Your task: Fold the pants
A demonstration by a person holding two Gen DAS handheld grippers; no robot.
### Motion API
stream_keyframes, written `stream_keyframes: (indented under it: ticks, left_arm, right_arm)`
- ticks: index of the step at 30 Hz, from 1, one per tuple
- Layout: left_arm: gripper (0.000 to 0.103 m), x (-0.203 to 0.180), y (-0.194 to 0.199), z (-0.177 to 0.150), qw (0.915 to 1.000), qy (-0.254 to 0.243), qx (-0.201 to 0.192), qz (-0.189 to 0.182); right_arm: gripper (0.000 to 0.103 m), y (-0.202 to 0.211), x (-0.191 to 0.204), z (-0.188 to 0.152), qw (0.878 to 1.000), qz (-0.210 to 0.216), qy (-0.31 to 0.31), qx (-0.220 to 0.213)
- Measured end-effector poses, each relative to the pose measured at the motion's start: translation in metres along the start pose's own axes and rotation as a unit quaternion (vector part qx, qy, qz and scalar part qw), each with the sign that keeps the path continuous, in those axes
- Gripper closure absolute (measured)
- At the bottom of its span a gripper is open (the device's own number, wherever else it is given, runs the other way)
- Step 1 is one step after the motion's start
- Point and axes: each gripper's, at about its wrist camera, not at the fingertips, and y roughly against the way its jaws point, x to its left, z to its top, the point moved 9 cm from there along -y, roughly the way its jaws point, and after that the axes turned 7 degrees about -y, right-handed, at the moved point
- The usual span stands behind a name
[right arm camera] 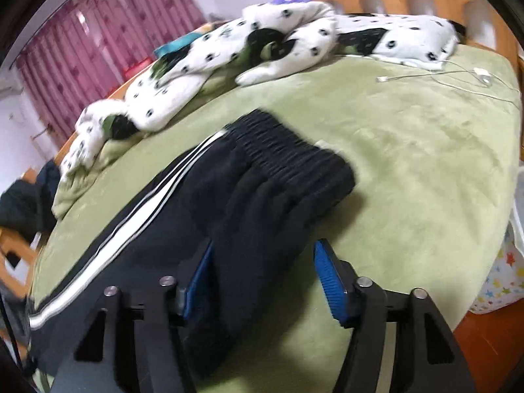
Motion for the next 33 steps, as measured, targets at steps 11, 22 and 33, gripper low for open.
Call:
stream_keyframes:
  ticks: [11,22,33]
  left_arm:
    - [0.043,0.001,0.044,-0.019,0.9995,0.001,-0.031,0.003]
    - [0.043,-0.018,0.058,0.023,0.9956,-0.043,-0.081,-0.020]
    - [0.044,0.050,-0.036,0.125,0.9962,-0.047,-0.053,0.051]
  right_arm:
    - [0.064,-0.012,0.025,0.064,0.998,0.035,0.000,-0.058]
    - [0.037,-0.007,-0.019,0.027,0.996,-0.059,0.060,0.000]
    - [0.037,0.046,0.065,0.027,0.978,-0.111,0.165,-0.061]
